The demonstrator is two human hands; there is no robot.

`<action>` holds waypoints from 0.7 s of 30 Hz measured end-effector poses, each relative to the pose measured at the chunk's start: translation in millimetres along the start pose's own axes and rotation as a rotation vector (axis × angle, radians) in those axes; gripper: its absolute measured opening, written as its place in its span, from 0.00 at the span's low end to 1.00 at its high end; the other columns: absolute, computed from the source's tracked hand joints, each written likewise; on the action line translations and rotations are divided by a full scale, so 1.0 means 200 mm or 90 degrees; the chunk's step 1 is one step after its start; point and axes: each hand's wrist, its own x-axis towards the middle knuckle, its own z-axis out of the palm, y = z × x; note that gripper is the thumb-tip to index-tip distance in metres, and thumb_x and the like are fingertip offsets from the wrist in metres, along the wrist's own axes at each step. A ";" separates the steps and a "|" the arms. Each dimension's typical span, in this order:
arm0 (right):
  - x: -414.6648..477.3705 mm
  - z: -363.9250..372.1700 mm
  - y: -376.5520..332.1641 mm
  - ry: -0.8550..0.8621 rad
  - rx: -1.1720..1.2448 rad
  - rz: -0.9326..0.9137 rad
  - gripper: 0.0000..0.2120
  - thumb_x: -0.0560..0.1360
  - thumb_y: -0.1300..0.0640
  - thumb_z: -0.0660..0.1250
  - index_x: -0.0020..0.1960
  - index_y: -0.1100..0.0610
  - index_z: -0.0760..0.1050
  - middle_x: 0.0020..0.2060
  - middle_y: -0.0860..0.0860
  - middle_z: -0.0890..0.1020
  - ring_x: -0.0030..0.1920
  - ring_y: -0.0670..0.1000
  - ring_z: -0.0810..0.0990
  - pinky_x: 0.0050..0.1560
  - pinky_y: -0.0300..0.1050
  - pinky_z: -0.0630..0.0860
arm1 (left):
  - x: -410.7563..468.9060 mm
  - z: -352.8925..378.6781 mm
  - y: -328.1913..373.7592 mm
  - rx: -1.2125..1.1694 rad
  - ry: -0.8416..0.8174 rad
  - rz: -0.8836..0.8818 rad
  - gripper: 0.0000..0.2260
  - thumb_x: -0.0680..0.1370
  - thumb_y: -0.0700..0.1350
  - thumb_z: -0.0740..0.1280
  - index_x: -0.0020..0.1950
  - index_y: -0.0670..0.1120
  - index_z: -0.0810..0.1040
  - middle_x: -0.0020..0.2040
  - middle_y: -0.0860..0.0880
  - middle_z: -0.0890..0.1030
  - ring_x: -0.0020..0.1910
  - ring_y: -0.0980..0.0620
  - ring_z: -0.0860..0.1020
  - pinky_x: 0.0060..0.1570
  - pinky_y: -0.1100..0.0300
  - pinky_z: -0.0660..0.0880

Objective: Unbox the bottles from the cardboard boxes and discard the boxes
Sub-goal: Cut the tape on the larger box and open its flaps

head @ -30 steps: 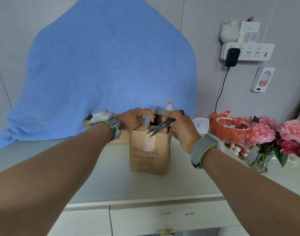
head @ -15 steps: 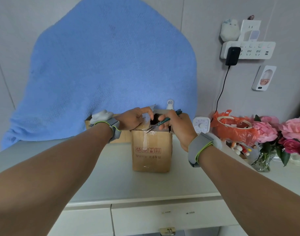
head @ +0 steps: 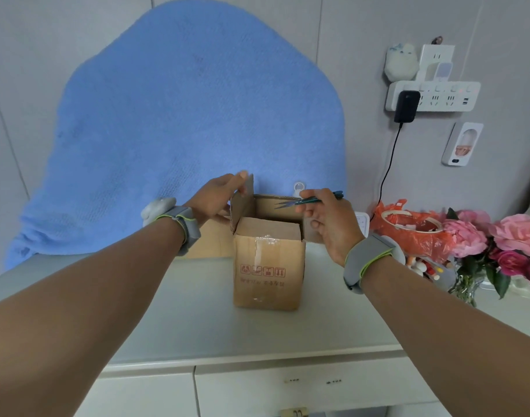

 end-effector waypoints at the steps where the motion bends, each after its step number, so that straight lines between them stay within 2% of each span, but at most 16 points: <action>1: 0.01 -0.01 -0.01 0.025 -0.014 -0.009 0.12 0.78 0.56 0.59 0.42 0.54 0.80 0.34 0.53 0.83 0.34 0.46 0.73 0.36 0.37 0.64 | 0.01 -0.01 0.01 0.028 0.022 -0.005 0.19 0.80 0.58 0.62 0.54 0.42 0.79 0.49 0.44 0.79 0.43 0.45 0.79 0.45 0.49 0.82; 2: 0.02 -0.02 -0.02 0.045 -0.027 -0.021 0.11 0.78 0.56 0.59 0.42 0.53 0.80 0.34 0.53 0.83 0.35 0.46 0.72 0.36 0.37 0.64 | 0.02 -0.01 0.02 0.073 0.044 -0.005 0.16 0.79 0.55 0.66 0.55 0.42 0.80 0.51 0.43 0.80 0.46 0.44 0.80 0.47 0.49 0.81; 4: 0.04 -0.05 -0.04 0.070 -0.029 -0.046 0.11 0.77 0.57 0.60 0.43 0.53 0.80 0.34 0.52 0.83 0.36 0.47 0.71 0.35 0.36 0.65 | 0.04 -0.04 0.04 0.265 0.091 0.019 0.11 0.78 0.48 0.68 0.57 0.44 0.82 0.56 0.43 0.80 0.52 0.44 0.80 0.51 0.52 0.78; 6: 0.06 -0.07 -0.06 0.089 -0.010 -0.075 0.11 0.78 0.57 0.59 0.47 0.55 0.80 0.34 0.53 0.83 0.33 0.45 0.73 0.34 0.35 0.66 | 0.04 -0.04 0.09 0.456 0.104 0.042 0.12 0.77 0.45 0.68 0.60 0.45 0.81 0.60 0.43 0.79 0.57 0.43 0.79 0.55 0.53 0.75; 9: 0.08 -0.14 -0.09 0.151 0.030 -0.111 0.12 0.80 0.59 0.57 0.55 0.58 0.79 0.37 0.54 0.83 0.28 0.39 0.76 0.30 0.31 0.68 | 0.06 0.03 0.12 0.564 0.125 0.008 0.22 0.77 0.45 0.68 0.70 0.45 0.70 0.61 0.41 0.78 0.60 0.41 0.78 0.51 0.53 0.73; 11: 0.09 -0.20 -0.08 0.196 0.054 -0.103 0.13 0.80 0.59 0.57 0.58 0.59 0.78 0.41 0.55 0.83 0.30 0.41 0.76 0.30 0.32 0.67 | 0.07 0.09 0.14 0.600 0.143 -0.032 0.22 0.78 0.41 0.67 0.70 0.42 0.67 0.61 0.39 0.78 0.60 0.39 0.78 0.45 0.54 0.69; 14: 0.10 -0.30 -0.02 0.249 0.075 -0.072 0.15 0.80 0.59 0.57 0.63 0.61 0.76 0.48 0.57 0.81 0.33 0.43 0.76 0.27 0.31 0.67 | 0.08 0.11 0.11 0.691 0.130 0.023 0.13 0.76 0.41 0.65 0.60 0.44 0.77 0.56 0.42 0.81 0.53 0.40 0.81 0.41 0.57 0.70; 17: 0.11 -0.40 0.08 0.246 0.040 -0.024 0.15 0.81 0.60 0.57 0.65 0.61 0.74 0.45 0.54 0.80 0.34 0.44 0.75 0.25 0.31 0.67 | 0.10 0.11 0.03 0.716 0.168 0.109 0.10 0.76 0.45 0.63 0.56 0.50 0.77 0.51 0.44 0.80 0.44 0.42 0.80 0.39 0.57 0.69; 19: 0.11 -0.46 0.16 0.189 -0.067 0.015 0.14 0.81 0.60 0.58 0.64 0.60 0.74 0.41 0.52 0.79 0.34 0.45 0.74 0.23 0.29 0.66 | 0.14 0.12 -0.01 0.685 0.162 0.091 0.08 0.75 0.43 0.62 0.53 0.52 0.73 0.46 0.46 0.78 0.33 0.46 0.73 0.34 0.58 0.65; 20: 0.11 -0.49 0.20 0.149 -0.148 0.022 0.14 0.81 0.61 0.58 0.64 0.60 0.74 0.41 0.53 0.79 0.35 0.47 0.75 0.24 0.30 0.69 | 0.17 0.12 -0.03 0.666 0.164 0.062 0.08 0.74 0.42 0.63 0.51 0.53 0.72 0.42 0.47 0.76 0.30 0.49 0.69 0.33 0.58 0.64; 21: 0.11 -0.52 0.25 0.106 -0.257 0.019 0.14 0.81 0.61 0.58 0.65 0.60 0.75 0.44 0.55 0.80 0.38 0.51 0.77 0.31 0.33 0.75 | 0.19 0.13 -0.04 0.644 0.167 0.030 0.10 0.74 0.41 0.64 0.50 0.54 0.71 0.39 0.50 0.73 0.28 0.50 0.66 0.32 0.58 0.64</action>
